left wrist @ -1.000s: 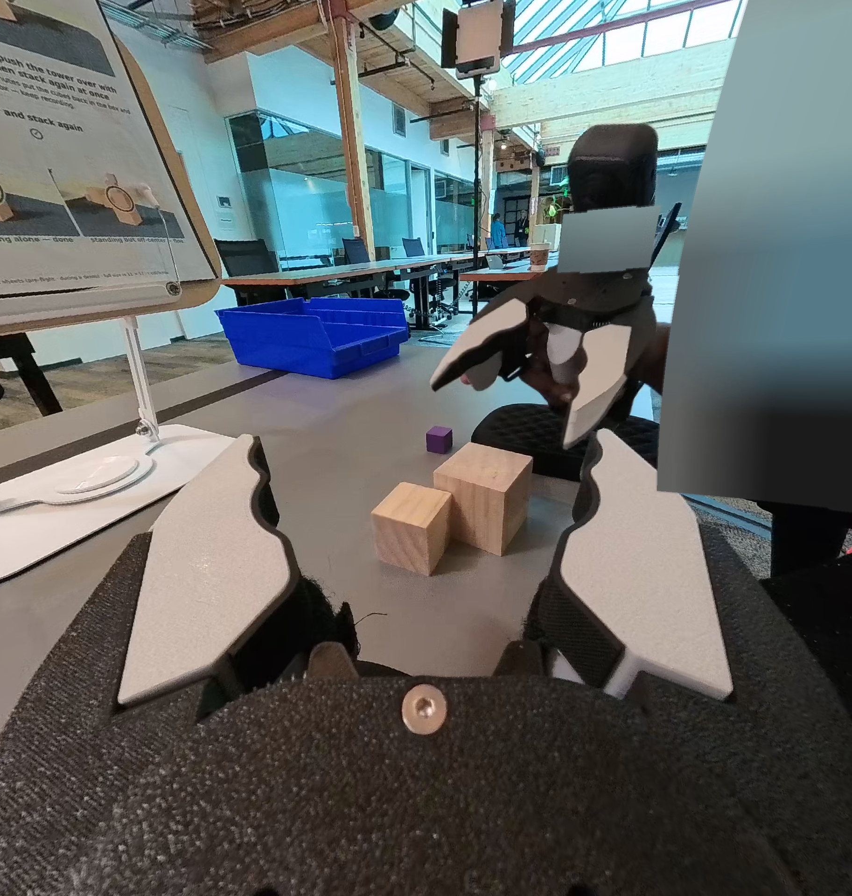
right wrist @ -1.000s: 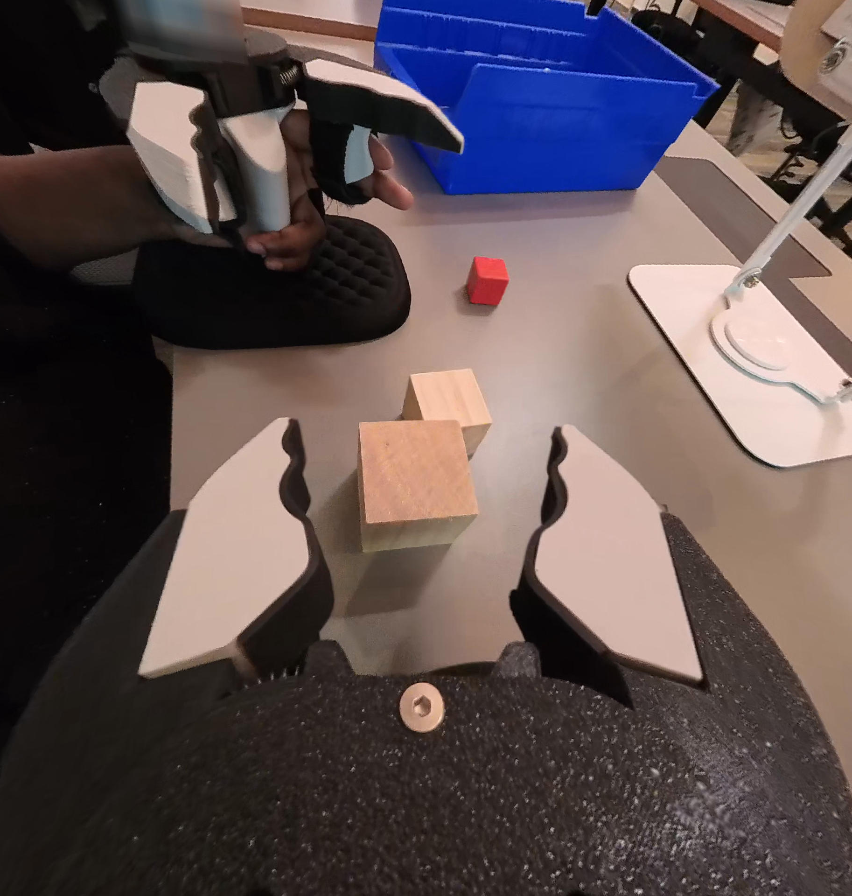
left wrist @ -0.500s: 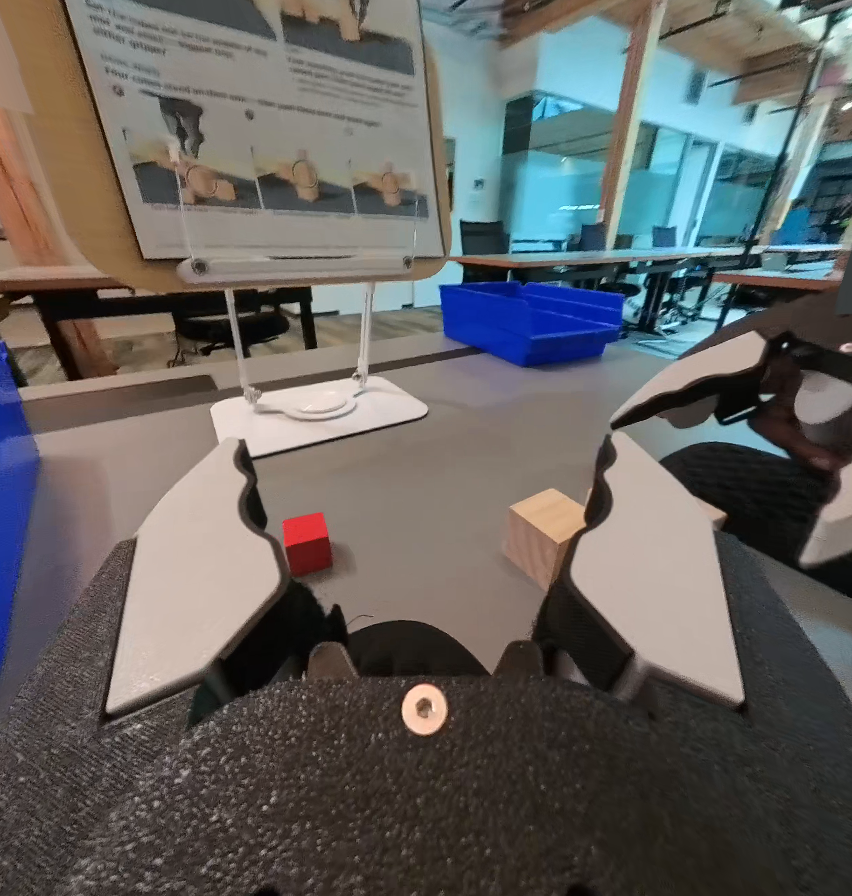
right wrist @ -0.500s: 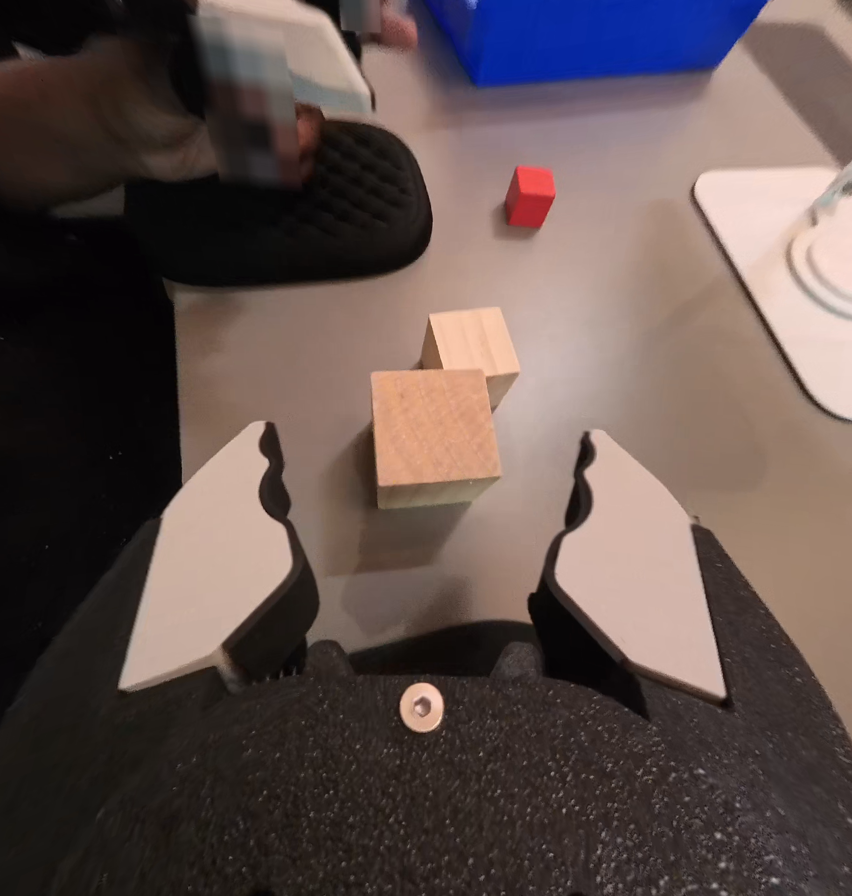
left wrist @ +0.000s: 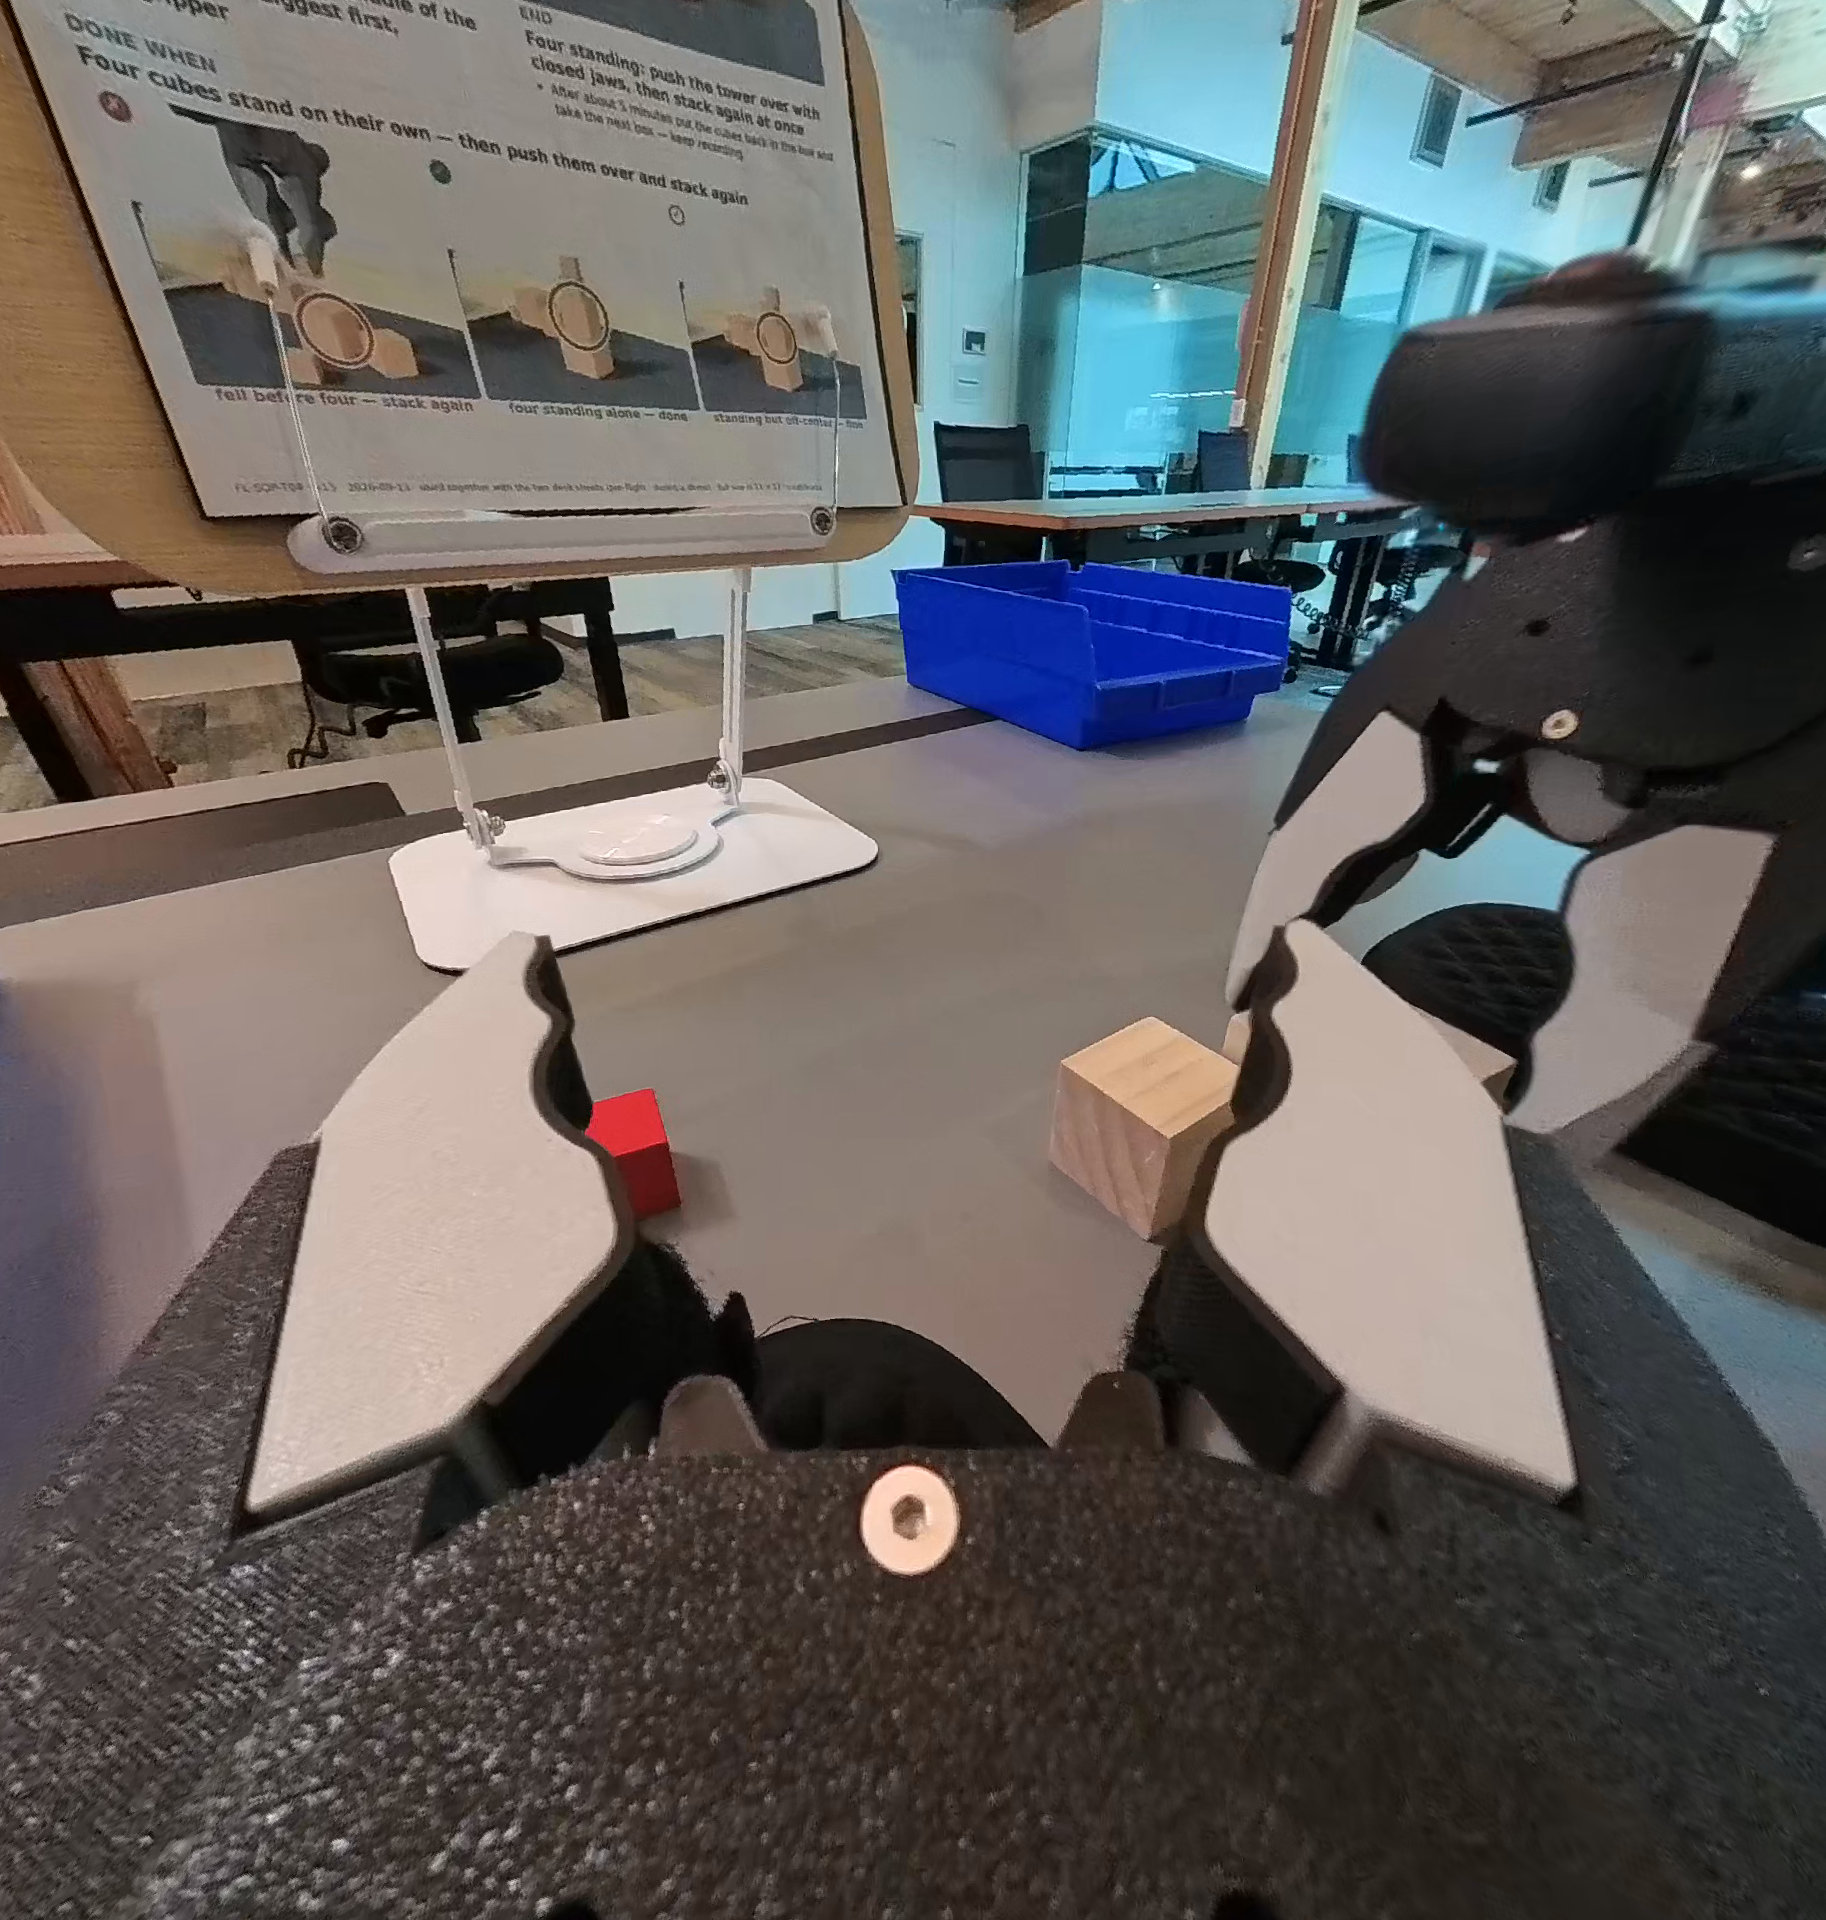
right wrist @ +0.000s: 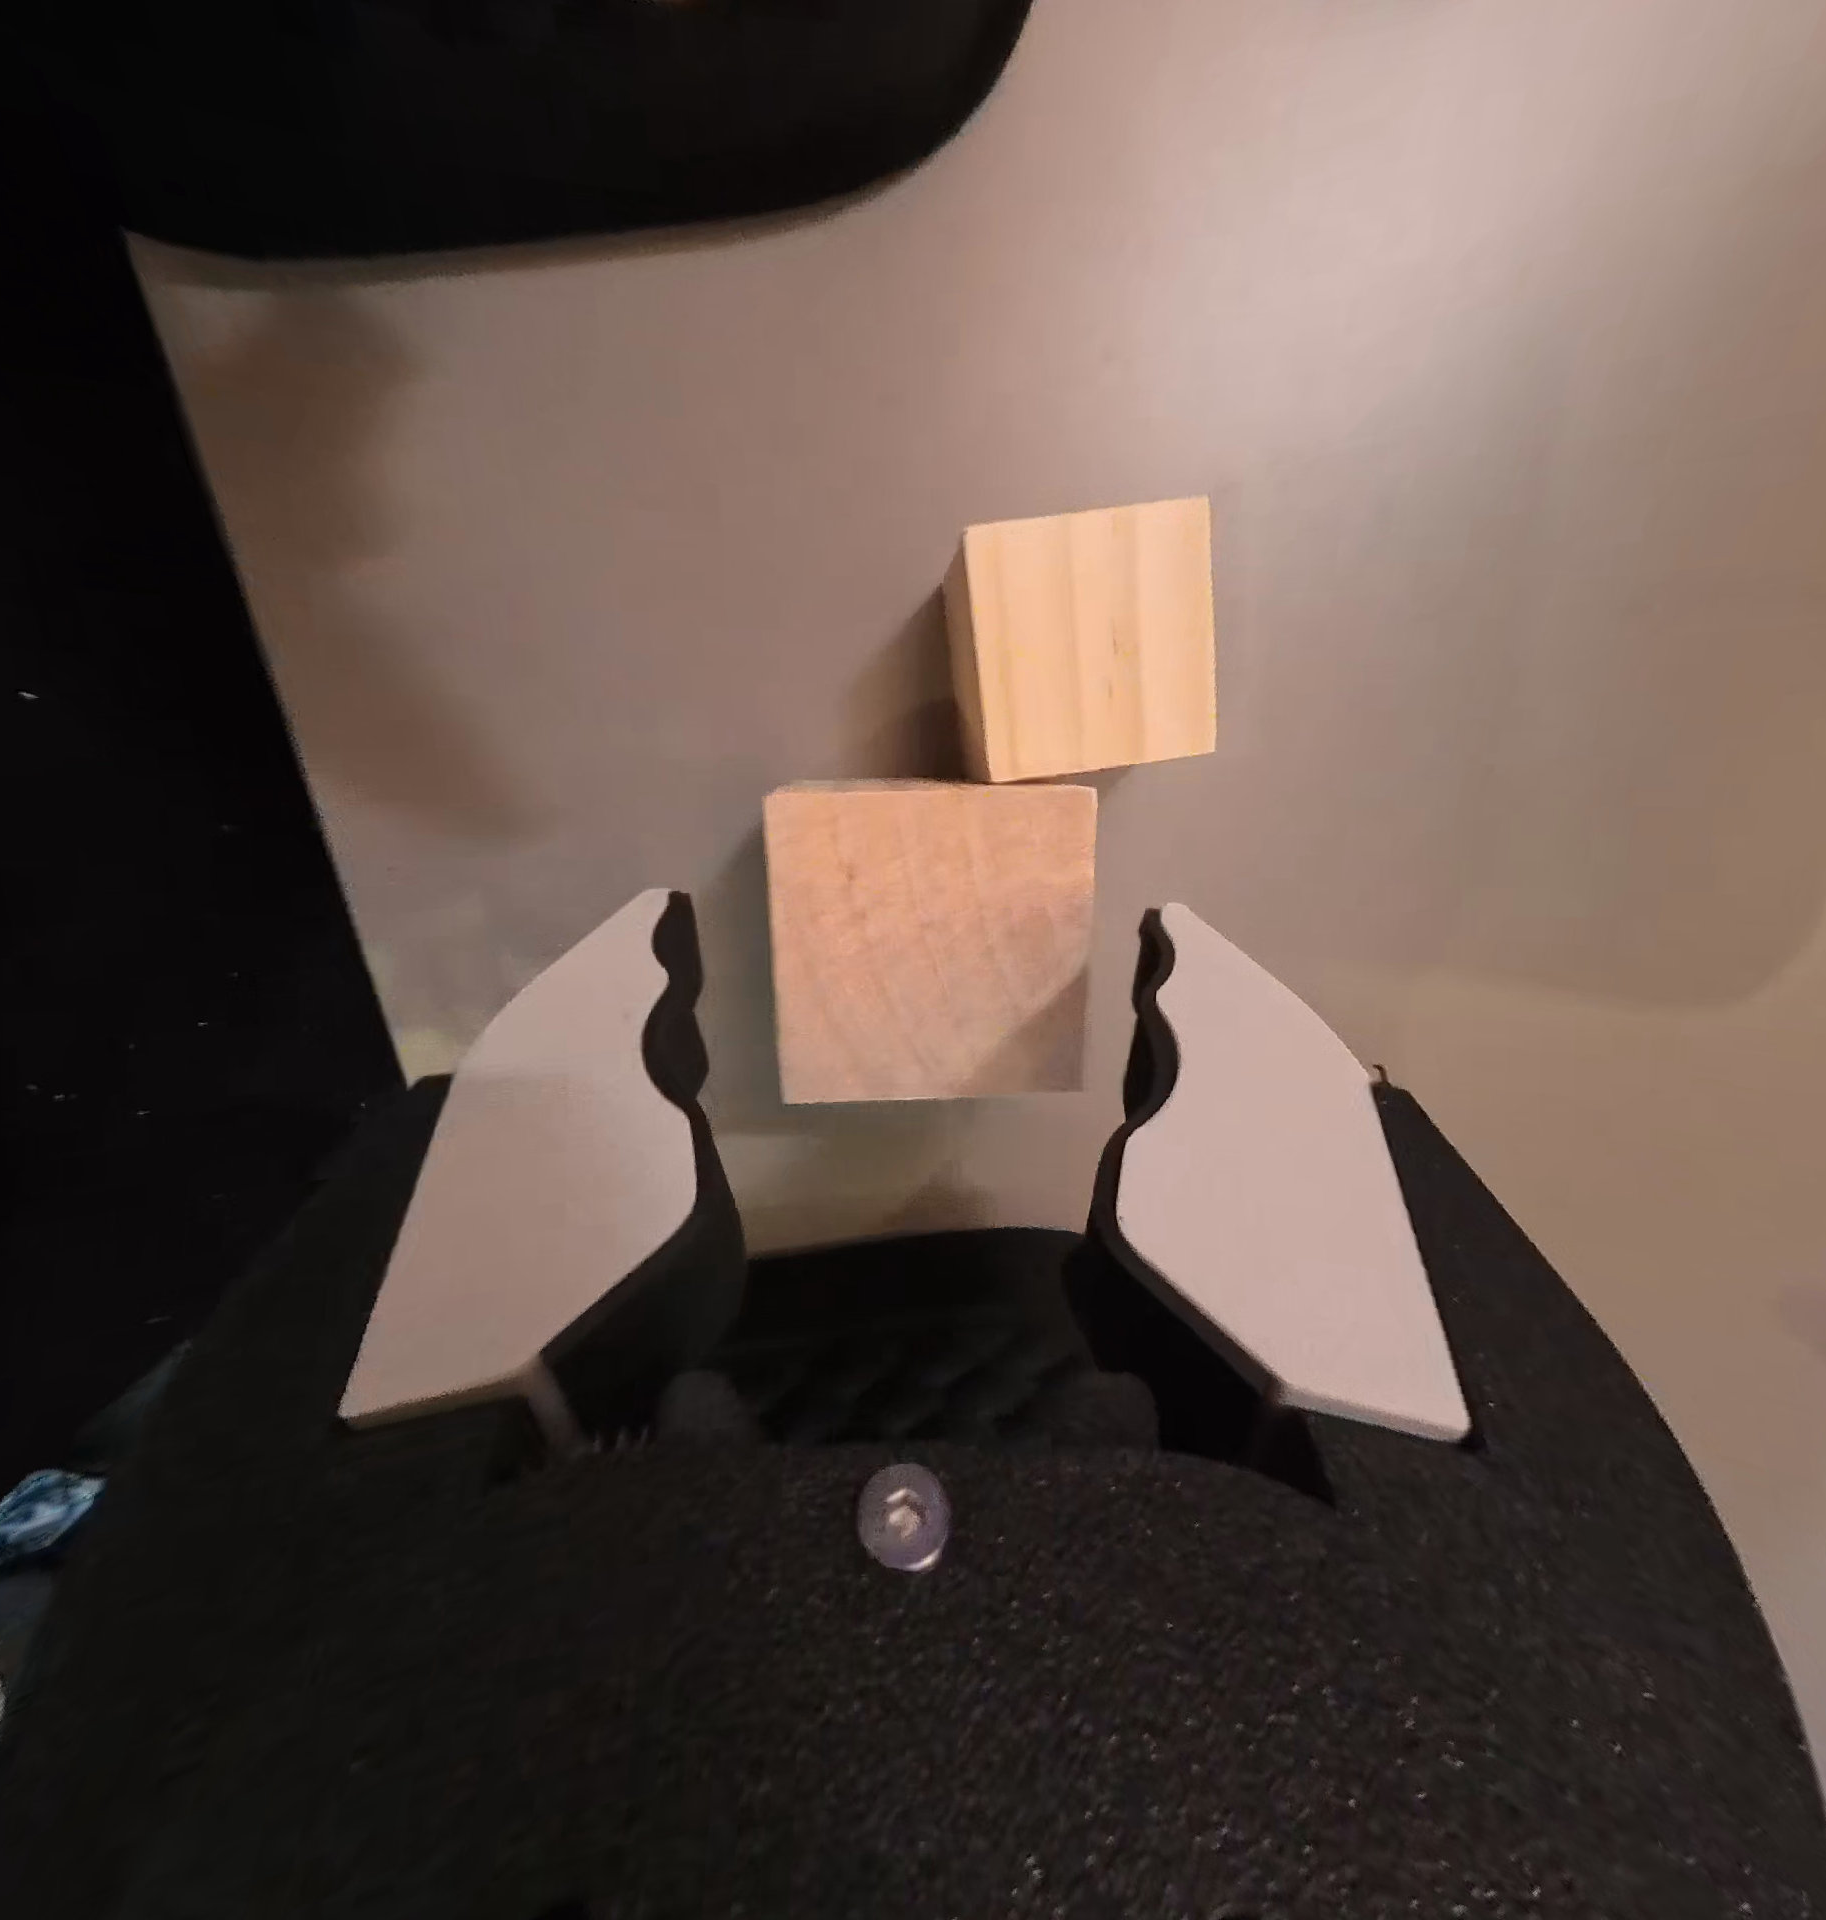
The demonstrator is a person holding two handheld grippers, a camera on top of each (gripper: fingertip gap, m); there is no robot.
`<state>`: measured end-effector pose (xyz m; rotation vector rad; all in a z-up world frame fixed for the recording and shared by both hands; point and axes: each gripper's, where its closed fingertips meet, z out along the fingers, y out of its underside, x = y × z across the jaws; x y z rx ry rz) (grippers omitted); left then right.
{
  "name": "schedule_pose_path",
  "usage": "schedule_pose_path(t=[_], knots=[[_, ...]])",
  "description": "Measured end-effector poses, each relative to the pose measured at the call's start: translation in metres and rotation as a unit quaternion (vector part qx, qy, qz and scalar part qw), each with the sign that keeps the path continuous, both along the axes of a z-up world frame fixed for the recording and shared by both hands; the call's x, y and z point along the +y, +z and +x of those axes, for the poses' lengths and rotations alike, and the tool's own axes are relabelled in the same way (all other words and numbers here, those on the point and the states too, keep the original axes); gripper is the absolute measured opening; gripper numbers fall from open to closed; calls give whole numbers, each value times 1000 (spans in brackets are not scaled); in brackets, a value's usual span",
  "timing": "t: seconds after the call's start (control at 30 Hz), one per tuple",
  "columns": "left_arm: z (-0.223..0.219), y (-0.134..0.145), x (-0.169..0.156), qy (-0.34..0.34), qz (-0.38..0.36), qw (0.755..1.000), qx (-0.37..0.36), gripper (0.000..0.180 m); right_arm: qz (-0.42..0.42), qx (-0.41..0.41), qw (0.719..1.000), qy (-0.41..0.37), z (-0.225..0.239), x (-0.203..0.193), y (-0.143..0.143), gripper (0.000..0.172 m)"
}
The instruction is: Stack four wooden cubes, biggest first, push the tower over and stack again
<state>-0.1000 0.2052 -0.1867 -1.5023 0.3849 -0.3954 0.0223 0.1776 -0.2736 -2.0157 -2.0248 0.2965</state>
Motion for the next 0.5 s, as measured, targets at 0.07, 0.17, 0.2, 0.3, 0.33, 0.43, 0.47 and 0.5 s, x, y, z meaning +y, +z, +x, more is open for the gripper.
schedule_pose_path(t=[0.07,0.17,0.2,0.3,0.33,0.43,0.47,0.5], knots=[[0,0,0,-2,0,1000,-1,123,1,-17,1000,-5,2,4,-6,73],[0,0,-1,-7,-1,1000,-5,123,-22,-15,1000,-3,0,4,-8,59],[0,0,0,-7,-2,1000,-8,123,-30,-16,999,-4,1,4,-5,59],[0,0,0,-9,-6,1000,-13,123,-26,-4,1000,-14,2,13,16,59],[0,0,0,-11,-7,1000,-14,123,-19,6,1000,-16,-1,18,27,59],[0,0,-1,-16,-7,1000,-16,122,12,50,999,-5,-18,33,64,59],[1,0,-1,-17,-7,1000,-16,122,20,64,998,7,-26,36,74,59],[1,0,-1,-18,-7,1000,-15,122,25,77,997,19,-35,40,81,59]])
